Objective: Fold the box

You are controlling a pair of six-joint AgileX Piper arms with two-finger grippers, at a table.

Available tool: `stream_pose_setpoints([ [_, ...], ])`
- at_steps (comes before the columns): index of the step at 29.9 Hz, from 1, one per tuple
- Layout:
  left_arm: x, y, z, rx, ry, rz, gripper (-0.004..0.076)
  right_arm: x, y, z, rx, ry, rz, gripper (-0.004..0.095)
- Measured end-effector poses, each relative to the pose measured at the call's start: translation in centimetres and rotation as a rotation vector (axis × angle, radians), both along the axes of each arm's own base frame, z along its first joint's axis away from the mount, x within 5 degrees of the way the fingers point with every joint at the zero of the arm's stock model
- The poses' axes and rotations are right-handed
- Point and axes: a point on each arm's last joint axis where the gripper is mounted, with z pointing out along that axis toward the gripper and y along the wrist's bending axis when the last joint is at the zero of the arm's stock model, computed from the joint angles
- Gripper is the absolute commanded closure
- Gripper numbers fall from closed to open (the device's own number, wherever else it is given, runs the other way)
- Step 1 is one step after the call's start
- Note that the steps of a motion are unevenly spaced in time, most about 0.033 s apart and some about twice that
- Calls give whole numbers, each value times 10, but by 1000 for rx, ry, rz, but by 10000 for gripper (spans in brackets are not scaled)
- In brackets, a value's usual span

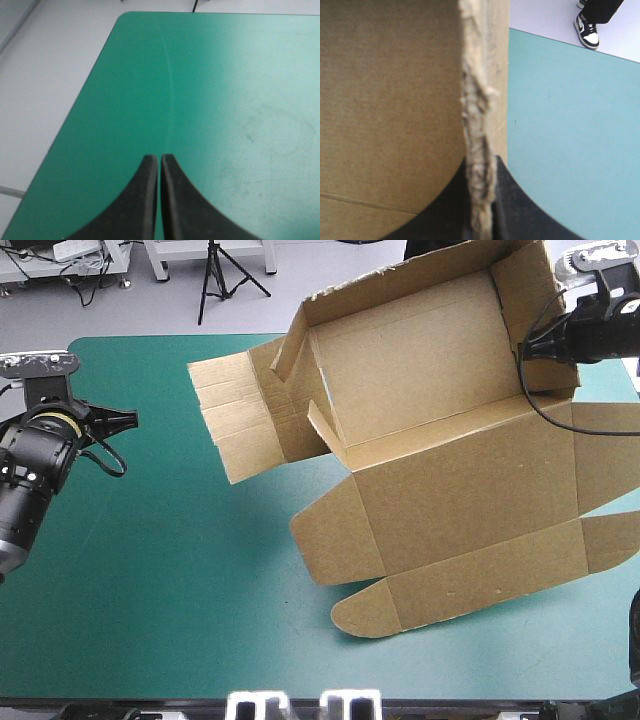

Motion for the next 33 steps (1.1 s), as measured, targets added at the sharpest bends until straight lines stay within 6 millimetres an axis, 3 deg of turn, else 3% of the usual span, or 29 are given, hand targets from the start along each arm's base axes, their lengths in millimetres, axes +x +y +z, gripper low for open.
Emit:
stream_pose_setpoints([
  [4,16,12,-17,-109,49,7,710,-7,4,7,41,-29,30,926],
  [8,36,11,-41,-163,141,-55,710,-10,10,13,90,-50,69,926],
  [14,62,-3,-74,-262,239,-201,710,-17,12,19,102,-72,82,926],
  [18,71,-22,-87,-345,266,-408,710,-17,13,19,110,-75,88,926],
  [24,71,-45,-82,-524,222,-652,710,-18,14,20,125,-77,95,926],
  [33,57,-53,-54,-849,81,-972,708,-18,14,20,123,-77,94,926],
])
